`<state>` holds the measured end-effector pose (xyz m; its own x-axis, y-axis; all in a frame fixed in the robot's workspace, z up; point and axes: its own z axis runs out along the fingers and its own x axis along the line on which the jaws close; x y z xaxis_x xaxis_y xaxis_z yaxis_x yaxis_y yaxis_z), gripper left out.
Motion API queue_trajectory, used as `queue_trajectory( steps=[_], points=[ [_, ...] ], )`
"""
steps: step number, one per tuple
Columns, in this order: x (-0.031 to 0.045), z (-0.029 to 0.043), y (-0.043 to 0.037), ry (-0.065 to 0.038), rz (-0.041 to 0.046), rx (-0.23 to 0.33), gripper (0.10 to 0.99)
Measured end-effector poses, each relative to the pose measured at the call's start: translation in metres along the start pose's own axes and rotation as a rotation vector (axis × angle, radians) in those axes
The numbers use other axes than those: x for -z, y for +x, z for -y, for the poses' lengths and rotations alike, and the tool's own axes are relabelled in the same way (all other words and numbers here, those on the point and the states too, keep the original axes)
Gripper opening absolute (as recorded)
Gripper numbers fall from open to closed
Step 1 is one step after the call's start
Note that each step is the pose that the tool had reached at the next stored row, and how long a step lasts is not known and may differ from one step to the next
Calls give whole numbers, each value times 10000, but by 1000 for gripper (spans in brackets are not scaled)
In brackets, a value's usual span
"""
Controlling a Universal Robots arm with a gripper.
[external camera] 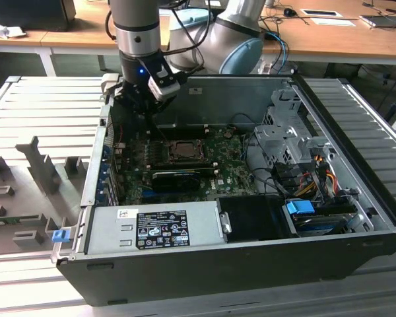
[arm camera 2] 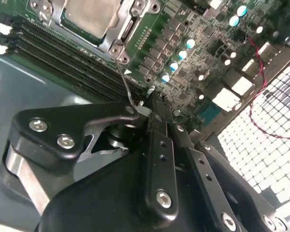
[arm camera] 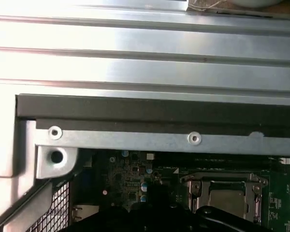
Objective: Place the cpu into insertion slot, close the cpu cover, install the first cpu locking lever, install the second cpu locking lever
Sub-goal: 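Install the first cpu locking lever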
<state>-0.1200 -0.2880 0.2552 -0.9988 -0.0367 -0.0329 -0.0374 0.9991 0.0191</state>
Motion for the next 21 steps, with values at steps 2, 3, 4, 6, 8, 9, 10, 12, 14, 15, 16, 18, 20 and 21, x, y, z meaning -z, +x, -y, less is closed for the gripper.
queue_trajectory(
  steps=[2,3,4,6,8,9,10,12,14,15,16,18,20,21],
  points=[
    [-4,-1,-40,1,0,0,106],
    [-7,0,-69,1,0,-3,106],
    [-11,1,-108,2,1,-4,106],
    [-34,5,-205,2,0,-2,106],
    [-60,11,-340,1,1,-2,106],
    [-67,12,-387,0,1,-1,106],
    [-71,14,-435,2,0,-2,106],
    [-78,17,-506,1,-1,0,106],
    [-85,21,-591,-28,0,-3,106],
    [-87,22,-619,-80,1,-3,106],
    [-89,23,-633,-271,11,-10,106],
    [-94,38,-641,-752,28,-25,106],
    [-133,44,-639,-768,28,-49,106],
    [-152,44,-642,-769,33,-104,106]
  ],
)
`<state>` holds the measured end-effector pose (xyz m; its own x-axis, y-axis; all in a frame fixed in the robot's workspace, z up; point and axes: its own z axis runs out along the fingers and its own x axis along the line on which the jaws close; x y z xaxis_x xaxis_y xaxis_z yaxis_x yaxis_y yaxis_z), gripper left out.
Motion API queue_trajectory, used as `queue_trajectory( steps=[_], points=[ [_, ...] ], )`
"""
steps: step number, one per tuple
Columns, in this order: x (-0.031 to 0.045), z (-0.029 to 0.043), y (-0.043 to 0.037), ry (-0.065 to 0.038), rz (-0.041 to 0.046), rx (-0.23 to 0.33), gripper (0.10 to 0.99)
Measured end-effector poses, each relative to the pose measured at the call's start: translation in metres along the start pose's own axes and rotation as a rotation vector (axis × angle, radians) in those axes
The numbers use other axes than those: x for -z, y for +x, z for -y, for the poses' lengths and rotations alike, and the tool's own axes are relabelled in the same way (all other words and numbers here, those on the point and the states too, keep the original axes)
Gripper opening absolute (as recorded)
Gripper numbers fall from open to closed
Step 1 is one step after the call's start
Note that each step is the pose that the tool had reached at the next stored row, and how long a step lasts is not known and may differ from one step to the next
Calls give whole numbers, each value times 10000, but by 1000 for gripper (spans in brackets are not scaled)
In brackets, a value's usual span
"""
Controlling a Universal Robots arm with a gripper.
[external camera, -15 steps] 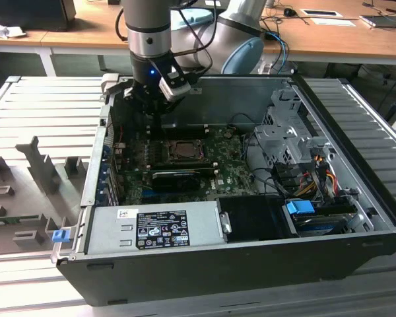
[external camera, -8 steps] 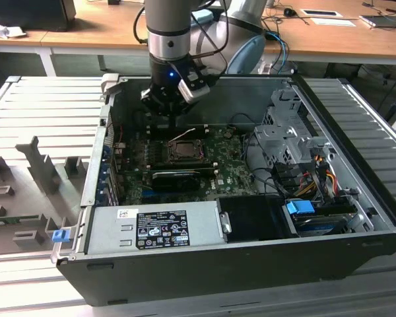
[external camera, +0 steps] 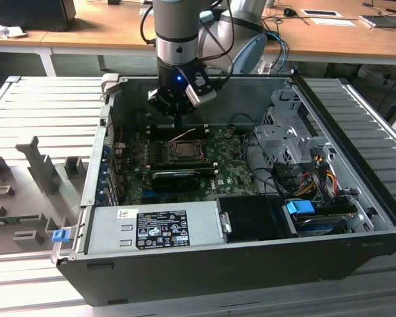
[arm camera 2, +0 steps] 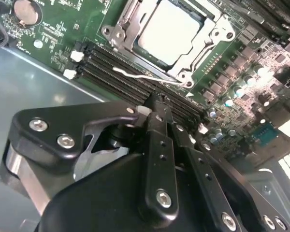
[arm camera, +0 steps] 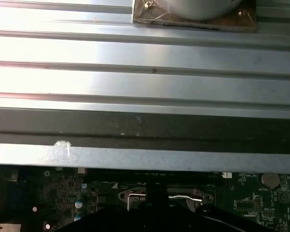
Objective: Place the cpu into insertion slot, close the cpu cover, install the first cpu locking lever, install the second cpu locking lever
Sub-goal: 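Install the first cpu locking lever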
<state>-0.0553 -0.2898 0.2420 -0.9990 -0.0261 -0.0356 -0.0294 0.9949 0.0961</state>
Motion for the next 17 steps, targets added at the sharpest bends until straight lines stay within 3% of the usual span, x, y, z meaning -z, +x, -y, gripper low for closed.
queue_trajectory(
  steps=[7,17],
  points=[
    [-141,16,-72,4,7,-68,106],
    [-203,24,-153,1,-4,35,106]
  ],
)
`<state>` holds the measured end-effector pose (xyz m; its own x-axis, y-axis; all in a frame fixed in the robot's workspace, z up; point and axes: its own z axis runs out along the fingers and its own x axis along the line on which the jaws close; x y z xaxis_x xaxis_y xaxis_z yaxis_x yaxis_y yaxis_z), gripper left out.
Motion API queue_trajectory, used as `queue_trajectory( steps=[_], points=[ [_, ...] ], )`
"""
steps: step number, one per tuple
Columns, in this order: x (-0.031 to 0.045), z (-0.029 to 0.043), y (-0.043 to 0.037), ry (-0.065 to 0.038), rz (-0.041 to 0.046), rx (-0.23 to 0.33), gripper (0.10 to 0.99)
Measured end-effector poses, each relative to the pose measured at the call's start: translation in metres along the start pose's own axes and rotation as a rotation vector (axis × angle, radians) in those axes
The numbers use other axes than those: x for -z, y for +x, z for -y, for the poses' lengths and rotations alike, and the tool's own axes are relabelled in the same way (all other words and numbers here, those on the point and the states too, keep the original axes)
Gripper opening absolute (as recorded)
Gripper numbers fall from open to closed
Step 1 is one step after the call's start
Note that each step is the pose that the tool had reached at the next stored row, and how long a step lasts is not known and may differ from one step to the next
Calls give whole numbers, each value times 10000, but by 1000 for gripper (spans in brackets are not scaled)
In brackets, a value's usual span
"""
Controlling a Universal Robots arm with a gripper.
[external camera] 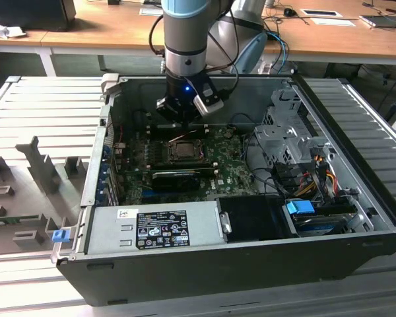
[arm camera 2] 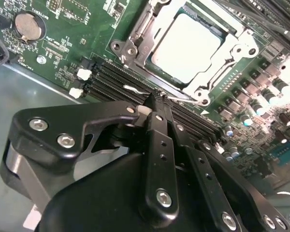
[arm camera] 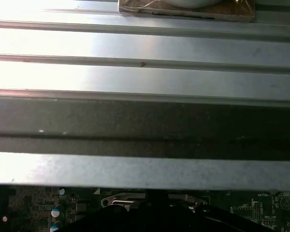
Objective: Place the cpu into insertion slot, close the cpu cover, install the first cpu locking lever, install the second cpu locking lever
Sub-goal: 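Install the first cpu locking lever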
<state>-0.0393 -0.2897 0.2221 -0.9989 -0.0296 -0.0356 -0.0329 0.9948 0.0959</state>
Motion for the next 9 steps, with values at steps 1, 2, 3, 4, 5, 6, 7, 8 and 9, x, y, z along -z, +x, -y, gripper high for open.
queue_trajectory(
  steps=[1,2,3,4,5,6,7,8,9],
  points=[
    [-9,1,-13,0,0,0,106],
    [-16,2,-22,0,0,0,106],
    [-22,3,-27,0,-1,1,106],
    [-34,4,-38,0,-1,2,106],
    [-41,5,-43,0,-1,3,106],
    [-48,5,-53,0,0,5,106],
    [-54,5,-60,0,-1,8,106],
    [-61,6,-65,-1,-1,10,106],
    [-68,6,-71,-1,-1,13,106]
  ],
)
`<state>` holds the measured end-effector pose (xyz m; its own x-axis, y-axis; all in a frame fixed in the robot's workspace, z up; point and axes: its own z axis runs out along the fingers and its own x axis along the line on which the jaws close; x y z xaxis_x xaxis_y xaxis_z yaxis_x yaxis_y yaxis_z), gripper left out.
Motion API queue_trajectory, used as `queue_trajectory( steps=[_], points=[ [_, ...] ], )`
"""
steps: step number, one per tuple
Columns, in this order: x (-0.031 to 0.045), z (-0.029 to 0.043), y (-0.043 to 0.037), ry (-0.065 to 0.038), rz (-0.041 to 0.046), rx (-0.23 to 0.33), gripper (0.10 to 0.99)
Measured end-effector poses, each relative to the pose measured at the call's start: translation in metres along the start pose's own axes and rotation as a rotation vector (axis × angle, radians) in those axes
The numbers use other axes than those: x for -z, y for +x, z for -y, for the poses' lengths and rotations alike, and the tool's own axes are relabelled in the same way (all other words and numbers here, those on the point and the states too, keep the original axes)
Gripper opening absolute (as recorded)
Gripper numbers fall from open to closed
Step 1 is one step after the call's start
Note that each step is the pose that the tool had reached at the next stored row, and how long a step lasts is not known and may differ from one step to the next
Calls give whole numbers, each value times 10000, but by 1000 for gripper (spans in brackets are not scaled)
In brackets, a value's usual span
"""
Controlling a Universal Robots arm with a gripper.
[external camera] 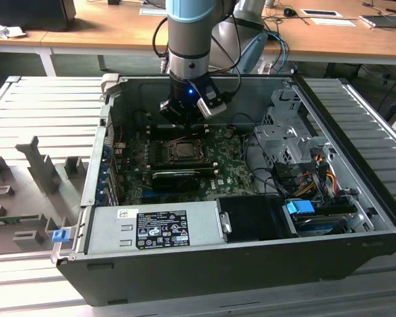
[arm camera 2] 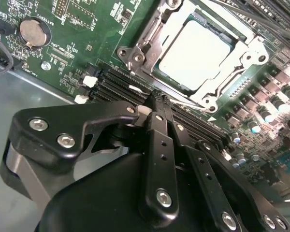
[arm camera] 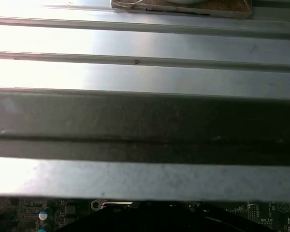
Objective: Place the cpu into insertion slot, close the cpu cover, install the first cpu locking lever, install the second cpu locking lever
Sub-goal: 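Install the first cpu locking lever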
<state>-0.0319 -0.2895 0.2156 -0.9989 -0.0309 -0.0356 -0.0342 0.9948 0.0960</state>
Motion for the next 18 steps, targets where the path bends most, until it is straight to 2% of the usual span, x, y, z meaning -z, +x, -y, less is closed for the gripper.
queue_trajectory(
  steps=[6,18],
  points=[
    [-41,-1,-40,1,-4,29,106],
    [-97,-9,-69,1,-9,65,106]
  ],
)
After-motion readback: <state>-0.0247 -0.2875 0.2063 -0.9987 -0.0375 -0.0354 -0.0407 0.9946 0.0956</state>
